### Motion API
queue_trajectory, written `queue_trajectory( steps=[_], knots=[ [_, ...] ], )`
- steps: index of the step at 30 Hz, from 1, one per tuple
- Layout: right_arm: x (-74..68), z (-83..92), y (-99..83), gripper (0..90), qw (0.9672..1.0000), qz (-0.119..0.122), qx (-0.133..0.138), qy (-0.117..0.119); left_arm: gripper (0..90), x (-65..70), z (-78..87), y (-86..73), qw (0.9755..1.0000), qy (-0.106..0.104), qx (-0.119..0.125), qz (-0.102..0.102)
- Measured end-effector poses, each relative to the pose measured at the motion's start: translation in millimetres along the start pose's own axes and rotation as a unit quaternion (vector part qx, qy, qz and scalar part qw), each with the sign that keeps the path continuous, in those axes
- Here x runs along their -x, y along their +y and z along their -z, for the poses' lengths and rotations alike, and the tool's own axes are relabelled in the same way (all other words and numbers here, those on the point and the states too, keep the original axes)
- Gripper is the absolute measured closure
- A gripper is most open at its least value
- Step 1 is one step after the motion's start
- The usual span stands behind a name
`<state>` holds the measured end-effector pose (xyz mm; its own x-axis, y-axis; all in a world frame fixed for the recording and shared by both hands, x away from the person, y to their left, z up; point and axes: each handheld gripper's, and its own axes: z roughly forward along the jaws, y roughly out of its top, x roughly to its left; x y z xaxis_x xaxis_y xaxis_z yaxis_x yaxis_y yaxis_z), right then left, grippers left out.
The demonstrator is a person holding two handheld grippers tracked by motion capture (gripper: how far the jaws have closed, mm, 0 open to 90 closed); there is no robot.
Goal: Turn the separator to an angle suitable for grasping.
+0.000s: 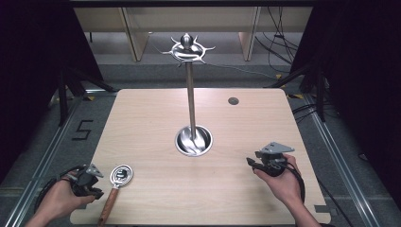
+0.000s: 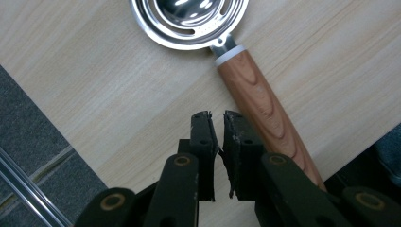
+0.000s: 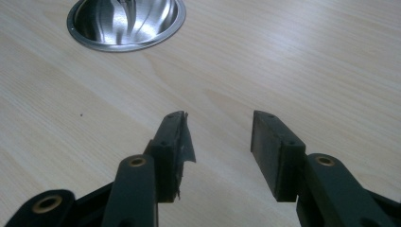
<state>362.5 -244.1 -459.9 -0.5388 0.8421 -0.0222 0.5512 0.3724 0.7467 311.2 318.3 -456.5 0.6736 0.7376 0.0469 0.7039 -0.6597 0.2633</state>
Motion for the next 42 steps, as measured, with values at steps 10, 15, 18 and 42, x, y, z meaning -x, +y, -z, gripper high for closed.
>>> queue_trajectory(
  steps=[10,15,18,42],
  knots=[
    [0.1,0.9,-0.3,55.7,1.0,0.003,0.001,-0.003,89.0,5.3,-7.9,-4.6,0.9977,-0.017,-0.065,-0.004],
    [-0.6,0.7,0.1,55.6,1.0,-0.001,0.002,-0.003,89.0,11.0,-15.8,-0.8,0.9952,-0.03,-0.09,-0.027],
    [-0.6,1.2,0.3,55.6,1.0,-0.002,0.002,-0.002,89.1,12.6,-19.6,0.2,0.9935,-0.033,-0.101,-0.04],
    [0.4,0.8,0.7,55.3,0.9999,0.008,0.006,-0.003,89.1,61.1,-42.9,74.7,0.9801,-0.066,-0.107,-0.154]
  ],
)
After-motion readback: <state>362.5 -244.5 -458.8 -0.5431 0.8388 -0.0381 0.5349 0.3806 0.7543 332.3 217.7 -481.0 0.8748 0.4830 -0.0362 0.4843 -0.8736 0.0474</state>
